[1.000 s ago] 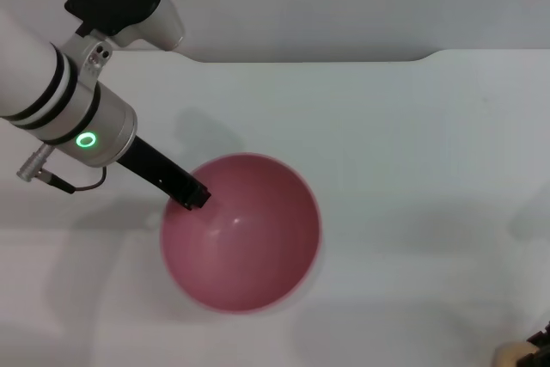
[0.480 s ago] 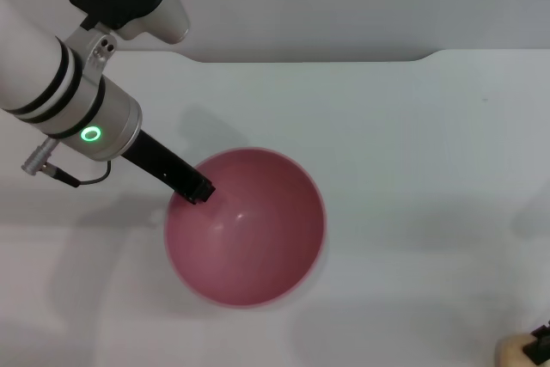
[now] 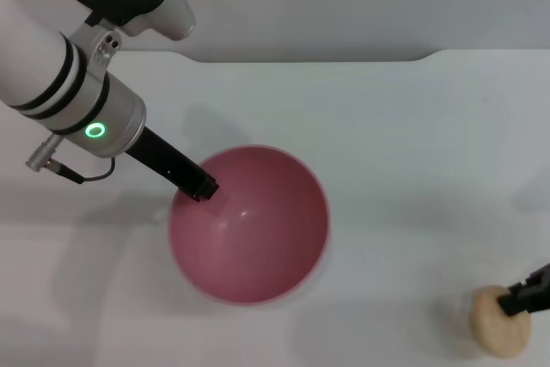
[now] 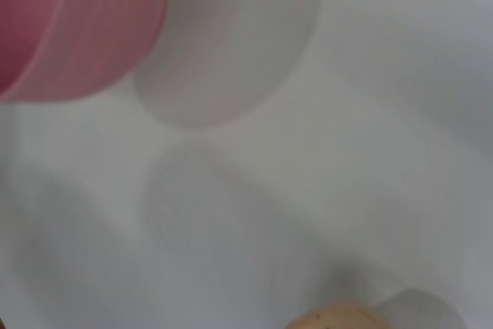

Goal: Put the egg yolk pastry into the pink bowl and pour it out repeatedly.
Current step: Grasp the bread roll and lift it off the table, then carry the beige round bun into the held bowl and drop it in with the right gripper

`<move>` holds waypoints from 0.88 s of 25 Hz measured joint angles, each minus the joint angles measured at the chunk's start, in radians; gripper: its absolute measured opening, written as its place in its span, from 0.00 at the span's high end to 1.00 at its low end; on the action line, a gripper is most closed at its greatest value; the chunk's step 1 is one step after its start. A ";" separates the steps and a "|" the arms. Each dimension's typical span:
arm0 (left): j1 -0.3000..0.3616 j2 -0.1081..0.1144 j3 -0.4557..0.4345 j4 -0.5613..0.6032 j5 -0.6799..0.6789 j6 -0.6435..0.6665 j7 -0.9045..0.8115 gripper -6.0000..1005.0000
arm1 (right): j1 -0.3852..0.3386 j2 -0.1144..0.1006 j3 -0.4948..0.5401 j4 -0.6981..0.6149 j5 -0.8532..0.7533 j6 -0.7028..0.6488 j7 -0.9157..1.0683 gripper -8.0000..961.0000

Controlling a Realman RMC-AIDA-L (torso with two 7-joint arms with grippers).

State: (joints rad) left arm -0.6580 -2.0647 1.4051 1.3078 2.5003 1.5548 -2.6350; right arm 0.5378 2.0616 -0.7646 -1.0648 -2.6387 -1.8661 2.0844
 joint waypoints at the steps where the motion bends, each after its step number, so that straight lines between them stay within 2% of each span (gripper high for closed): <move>1: -0.002 0.000 0.001 -0.001 0.000 -0.001 0.000 1.00 | 0.001 0.000 0.007 0.000 0.008 -0.001 0.009 0.85; 5: -0.010 -0.001 0.022 -0.004 -0.002 -0.009 -0.009 1.00 | -0.008 0.001 0.032 -0.038 0.044 -0.009 0.018 0.87; 9: -0.030 -0.003 0.073 -0.029 -0.002 -0.025 -0.026 1.00 | -0.016 -0.009 0.090 -0.113 0.180 -0.057 0.020 0.89; 12: -0.063 -0.006 0.124 -0.065 -0.005 -0.045 -0.047 1.00 | -0.017 -0.007 0.110 -0.171 0.290 -0.072 0.020 0.91; 18: -0.122 -0.012 0.233 -0.125 -0.072 -0.132 -0.102 1.00 | -0.003 0.001 0.042 -0.216 0.523 -0.076 -0.019 0.96; 22: -0.133 -0.012 0.255 -0.132 -0.108 -0.174 -0.129 0.99 | 0.005 0.007 -0.043 -0.208 0.609 -0.064 -0.072 0.96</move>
State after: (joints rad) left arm -0.7911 -2.0772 1.6599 1.1753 2.3926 1.3812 -2.7636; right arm 0.5427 2.0689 -0.8072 -1.2732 -2.0302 -1.9301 2.0120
